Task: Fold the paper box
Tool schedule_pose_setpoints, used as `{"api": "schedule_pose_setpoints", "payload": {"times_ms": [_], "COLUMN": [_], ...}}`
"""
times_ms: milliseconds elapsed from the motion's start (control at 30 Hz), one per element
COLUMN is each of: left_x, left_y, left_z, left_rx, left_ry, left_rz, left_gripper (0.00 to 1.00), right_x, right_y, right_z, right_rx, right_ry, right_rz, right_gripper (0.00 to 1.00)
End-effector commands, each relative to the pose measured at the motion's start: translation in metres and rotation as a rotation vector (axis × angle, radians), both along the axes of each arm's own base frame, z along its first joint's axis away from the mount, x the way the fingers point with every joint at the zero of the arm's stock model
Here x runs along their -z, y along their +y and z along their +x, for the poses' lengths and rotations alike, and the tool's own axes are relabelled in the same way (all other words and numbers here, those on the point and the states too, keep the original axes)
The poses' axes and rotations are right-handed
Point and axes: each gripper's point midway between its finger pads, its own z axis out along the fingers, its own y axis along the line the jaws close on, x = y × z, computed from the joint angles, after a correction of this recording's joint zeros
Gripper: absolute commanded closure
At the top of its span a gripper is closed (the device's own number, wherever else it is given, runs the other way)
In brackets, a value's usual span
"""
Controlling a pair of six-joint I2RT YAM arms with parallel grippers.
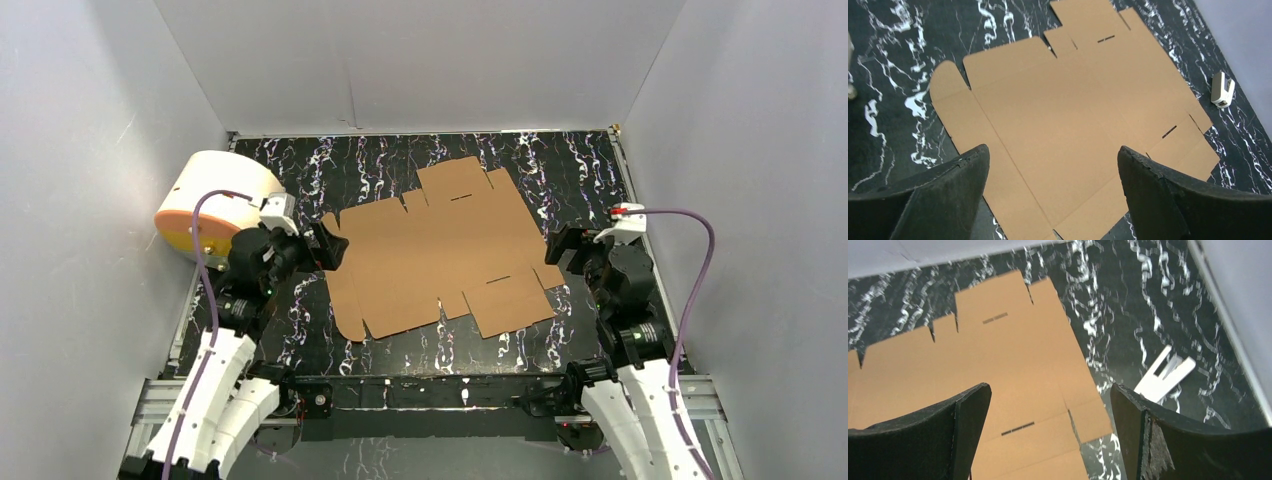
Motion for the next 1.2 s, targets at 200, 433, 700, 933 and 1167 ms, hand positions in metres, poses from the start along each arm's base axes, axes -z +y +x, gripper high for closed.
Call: {"api": "schedule_pose_setpoints", "payload": {"times_ms": [200,433,700,933,1167], "left_x": [0.063,0.111,0.152,0.175,0.183], "left_y": [-0.021,-0.027,-0.026,-0.031,-0.035], "left_z": [0.042,0.065,0.052,0.017,-0.008], "left_rx": [0.021,0.01,-0.002,-0.005,-0.009], "left_ry": [0.383,0.572,0.746,0.871,0.933], "left_rz": [-0.017,0.037,0.094,0.031,-0.016], "left_gripper": [0.04,0.04,0.04,0.04,0.04], "right_x": [0.077,0.123,0.15,0.173,0.198], "right_y": [-0.006,0.0,0.02,0.036,0.053], "right_z": [0.026,0.038,0.05,0.06,0.072], "right_rx": [0.149,0.149,0.073,0.024,-0.048], "right_ry": [0.284,0.402,0.468,0.521,0.591], "right_rz": [0.084,0.075,0.109,0.158,0.178], "right_gripper": [0.01,0.01,0.01,0.01,0.01]}}
